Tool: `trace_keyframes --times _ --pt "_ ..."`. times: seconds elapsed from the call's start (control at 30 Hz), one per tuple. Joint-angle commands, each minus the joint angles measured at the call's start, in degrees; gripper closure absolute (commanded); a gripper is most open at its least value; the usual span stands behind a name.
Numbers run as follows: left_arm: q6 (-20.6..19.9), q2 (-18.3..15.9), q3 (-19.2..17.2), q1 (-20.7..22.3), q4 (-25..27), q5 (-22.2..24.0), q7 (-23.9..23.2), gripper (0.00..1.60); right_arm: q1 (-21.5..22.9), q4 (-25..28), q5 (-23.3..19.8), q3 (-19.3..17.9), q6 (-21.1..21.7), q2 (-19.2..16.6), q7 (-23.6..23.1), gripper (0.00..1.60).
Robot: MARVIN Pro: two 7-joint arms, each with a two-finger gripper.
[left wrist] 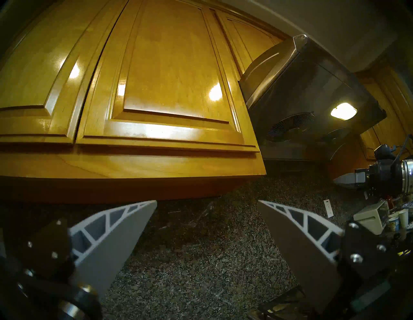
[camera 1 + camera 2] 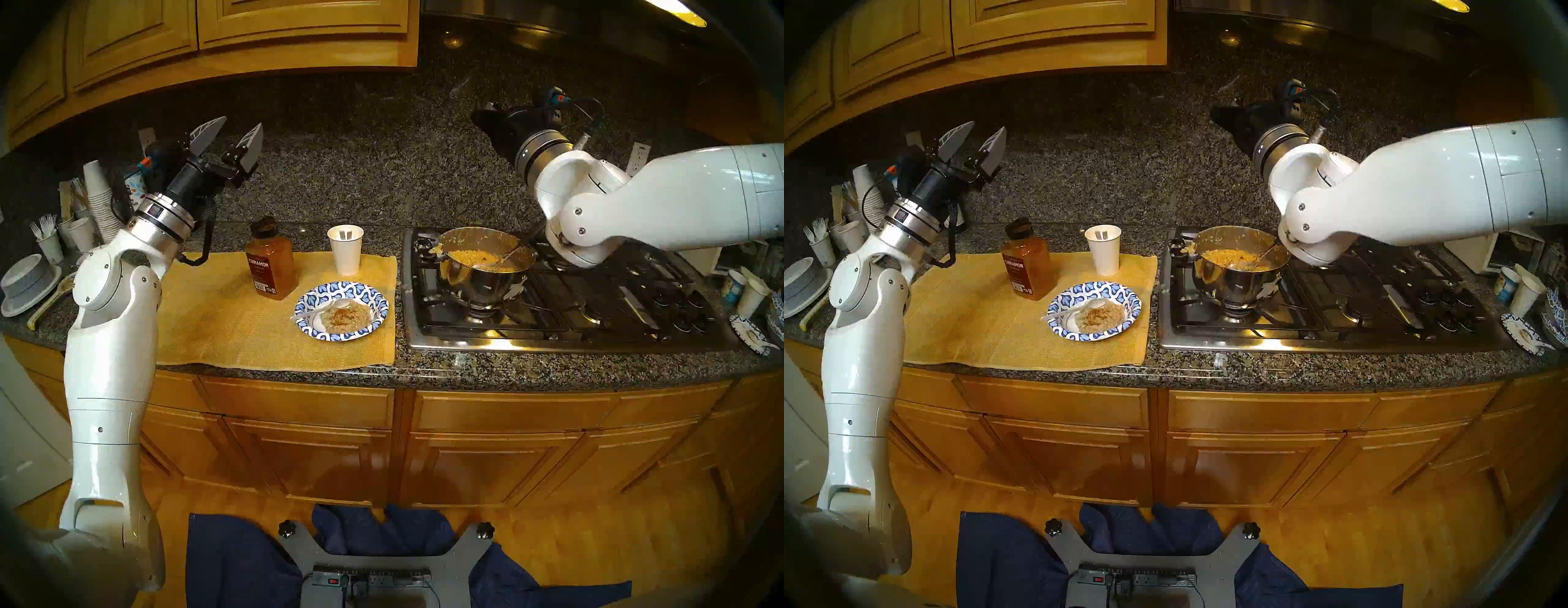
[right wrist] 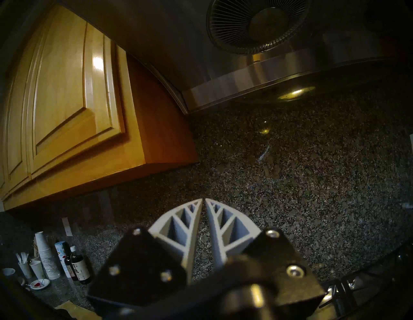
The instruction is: Scoop oatmeal into bowl, add cinnamon, and put a spoon inside bowl
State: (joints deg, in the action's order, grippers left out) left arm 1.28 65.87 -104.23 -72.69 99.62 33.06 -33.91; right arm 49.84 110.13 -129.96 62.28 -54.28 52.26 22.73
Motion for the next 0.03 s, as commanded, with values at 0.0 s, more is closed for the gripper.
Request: trace_keyframes --times 0.0 --pt "0.7 -0.2 0.0 2.1 1.1 0.2 -0.2 0.00 2.0 -0.8 0.4 -1.4 -0.7 0.0 -0.2 1.06"
